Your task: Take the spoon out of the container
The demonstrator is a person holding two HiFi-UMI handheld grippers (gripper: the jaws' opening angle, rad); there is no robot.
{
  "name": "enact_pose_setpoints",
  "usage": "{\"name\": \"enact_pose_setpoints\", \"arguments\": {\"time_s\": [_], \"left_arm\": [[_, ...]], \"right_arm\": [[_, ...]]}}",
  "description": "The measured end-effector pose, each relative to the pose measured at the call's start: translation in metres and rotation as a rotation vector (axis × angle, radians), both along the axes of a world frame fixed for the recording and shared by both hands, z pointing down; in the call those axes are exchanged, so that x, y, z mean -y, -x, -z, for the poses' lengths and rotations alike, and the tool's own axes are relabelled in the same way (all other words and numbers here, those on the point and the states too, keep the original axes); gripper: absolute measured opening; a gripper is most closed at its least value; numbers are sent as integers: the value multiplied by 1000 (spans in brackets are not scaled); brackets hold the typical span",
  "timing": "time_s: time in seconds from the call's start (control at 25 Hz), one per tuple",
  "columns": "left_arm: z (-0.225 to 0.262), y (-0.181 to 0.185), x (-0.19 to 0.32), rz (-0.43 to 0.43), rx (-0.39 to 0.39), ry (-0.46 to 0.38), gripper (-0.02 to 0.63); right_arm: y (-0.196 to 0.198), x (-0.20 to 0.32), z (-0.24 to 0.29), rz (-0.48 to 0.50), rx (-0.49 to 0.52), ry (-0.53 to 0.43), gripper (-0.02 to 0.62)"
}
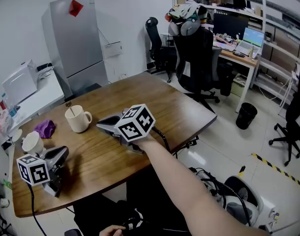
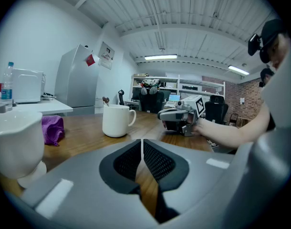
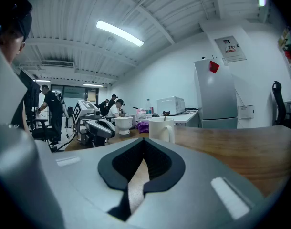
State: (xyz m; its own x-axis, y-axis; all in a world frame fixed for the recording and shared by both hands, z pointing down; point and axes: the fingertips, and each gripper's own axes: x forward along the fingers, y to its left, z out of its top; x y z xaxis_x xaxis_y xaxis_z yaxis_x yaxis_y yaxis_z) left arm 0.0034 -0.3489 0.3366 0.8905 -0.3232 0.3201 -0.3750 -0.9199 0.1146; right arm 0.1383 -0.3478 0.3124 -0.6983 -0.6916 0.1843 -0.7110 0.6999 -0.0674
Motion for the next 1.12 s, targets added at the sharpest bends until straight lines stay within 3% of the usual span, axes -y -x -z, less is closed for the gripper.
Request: {"name": "enact_pose_setpoints", "arguments": {"time_s": [0.96,1.12], "left_arm": [[-1,2,2,14,-4,-10,23],[-21,-29,-1,-31,-4,7,23]], "right_arm": [[2,2,-2,8,-3,-1,2],[-27,-9,1,-97,-41,-24,2]]}}
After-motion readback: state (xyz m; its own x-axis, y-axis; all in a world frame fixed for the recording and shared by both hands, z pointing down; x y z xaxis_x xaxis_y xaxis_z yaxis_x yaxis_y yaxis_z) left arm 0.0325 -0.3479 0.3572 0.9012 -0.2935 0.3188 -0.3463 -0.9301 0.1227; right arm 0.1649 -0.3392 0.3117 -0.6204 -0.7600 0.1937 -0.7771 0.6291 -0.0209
